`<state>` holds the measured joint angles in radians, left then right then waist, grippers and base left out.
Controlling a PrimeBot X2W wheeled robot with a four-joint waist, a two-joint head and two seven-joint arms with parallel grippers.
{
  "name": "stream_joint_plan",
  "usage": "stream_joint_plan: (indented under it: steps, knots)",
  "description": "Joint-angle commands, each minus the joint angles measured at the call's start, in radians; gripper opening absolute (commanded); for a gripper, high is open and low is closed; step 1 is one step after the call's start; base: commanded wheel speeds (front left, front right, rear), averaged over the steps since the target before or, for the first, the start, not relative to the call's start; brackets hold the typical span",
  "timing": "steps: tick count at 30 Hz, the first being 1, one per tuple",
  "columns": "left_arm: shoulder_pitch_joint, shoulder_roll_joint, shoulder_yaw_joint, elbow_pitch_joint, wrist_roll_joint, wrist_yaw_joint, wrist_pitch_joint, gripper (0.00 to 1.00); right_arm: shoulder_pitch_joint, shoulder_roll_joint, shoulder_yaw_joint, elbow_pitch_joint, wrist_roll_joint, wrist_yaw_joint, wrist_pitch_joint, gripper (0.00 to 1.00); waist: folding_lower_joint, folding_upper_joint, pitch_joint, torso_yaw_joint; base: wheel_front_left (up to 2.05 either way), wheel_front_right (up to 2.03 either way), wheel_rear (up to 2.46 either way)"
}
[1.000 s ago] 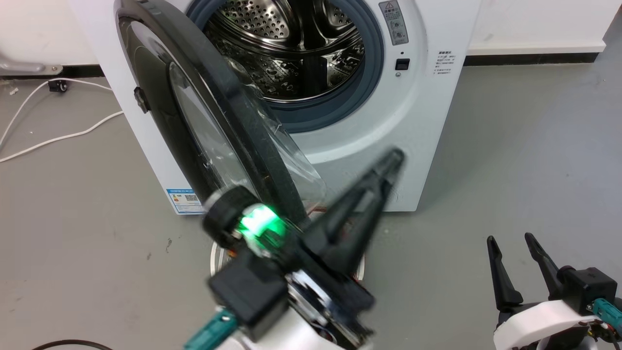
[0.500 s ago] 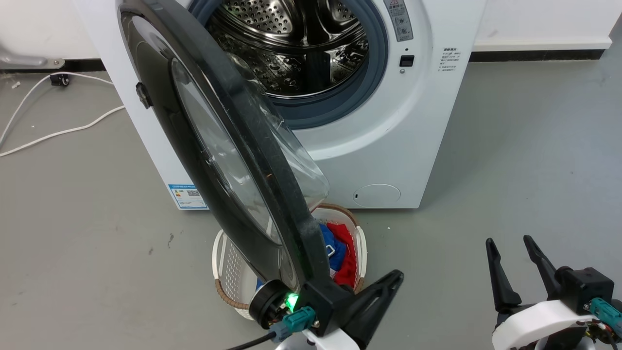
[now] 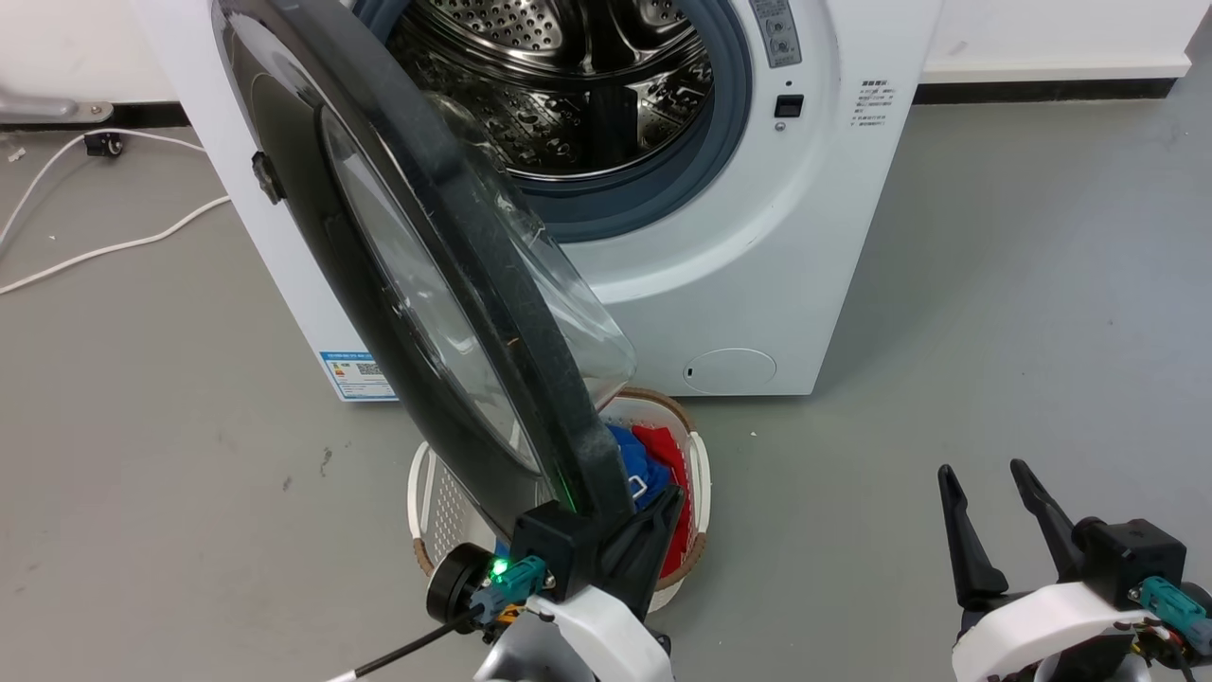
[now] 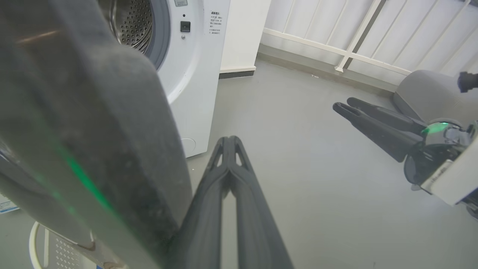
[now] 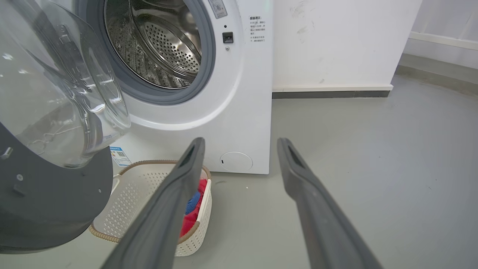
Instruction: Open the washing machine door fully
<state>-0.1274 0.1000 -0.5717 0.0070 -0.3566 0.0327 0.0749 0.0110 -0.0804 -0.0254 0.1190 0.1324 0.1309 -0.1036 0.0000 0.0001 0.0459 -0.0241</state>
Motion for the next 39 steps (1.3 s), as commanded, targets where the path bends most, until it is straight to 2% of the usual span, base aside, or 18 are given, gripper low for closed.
stream_joint_plan:
  steps: [1, 8, 13, 27, 39]
  knots:
    - [0.0, -0.002, 0.008, 0.004, -0.006, 0.007, -0.009, 0.0, -0.008, 0.005, -0.001, 0.002, 0.002, 0.0, 0.001, 1.0, 0.0, -0.0001, 0.0, 0.0, 0.0, 0.0, 0.0]
    - [0.027, 0.004, 0.026, 0.03, -0.018, 0.029, -0.042, 0.0, 0.001, 0.011, -0.004, 0.005, 0.007, 0.0, 0.003, 1.0, 0.0, -0.0001, -0.001, 0.015, 0.0, 0.0, 0.0]
    - [0.052, 0.003, 0.028, 0.01, -0.031, 0.039, -0.054, 0.0, 0.008, 0.015, -0.012, -0.002, 0.007, 0.0, 0.007, 1.0, 0.0, -0.0001, 0.005, 0.056, 0.0, 0.0, 0.0]
    - [0.106, -0.001, -0.004, -0.101, -0.024, 0.07, -0.077, 0.0, 0.033, 0.019, -0.045, -0.037, -0.004, 0.0, 0.024, 1.0, 0.0, -0.0001, 0.014, 0.273, 0.0, 0.0, 0.0]
    - [0.134, 0.011, 0.05, -0.152, -0.031, 0.122, -0.116, 0.0, 0.057, 0.007, -0.071, -0.098, -0.027, 0.0, 0.06, 1.0, 0.0, -0.0001, 0.024, 0.459, 0.0, 0.0, 0.0]
